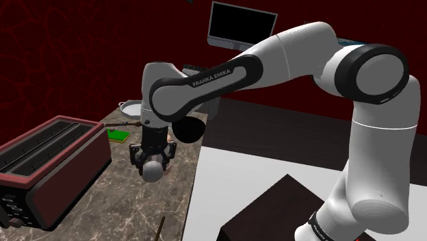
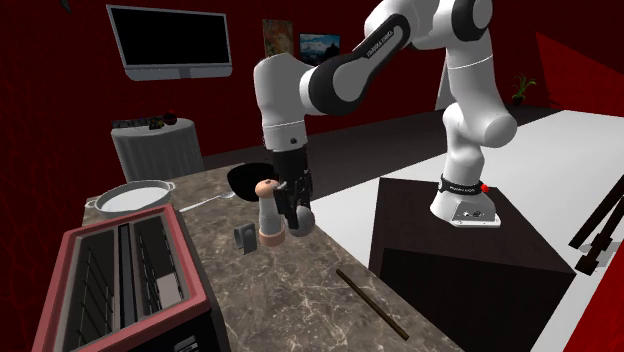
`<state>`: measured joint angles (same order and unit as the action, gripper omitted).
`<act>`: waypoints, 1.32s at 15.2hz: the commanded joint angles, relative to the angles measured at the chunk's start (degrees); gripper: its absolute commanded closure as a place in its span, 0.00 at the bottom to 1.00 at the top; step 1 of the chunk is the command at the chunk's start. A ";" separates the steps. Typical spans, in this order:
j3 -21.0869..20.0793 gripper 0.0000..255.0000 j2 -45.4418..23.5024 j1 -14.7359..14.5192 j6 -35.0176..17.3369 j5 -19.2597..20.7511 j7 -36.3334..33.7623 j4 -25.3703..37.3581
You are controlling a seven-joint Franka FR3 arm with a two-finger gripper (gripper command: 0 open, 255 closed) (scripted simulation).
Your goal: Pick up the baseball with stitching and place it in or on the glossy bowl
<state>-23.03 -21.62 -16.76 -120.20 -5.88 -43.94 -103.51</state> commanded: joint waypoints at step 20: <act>2.92 1.00 1.69 6.49 12.17 -0.40 8.09 8.89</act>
<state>-20.64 -19.39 -11.13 -108.81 -6.46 -37.21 -95.66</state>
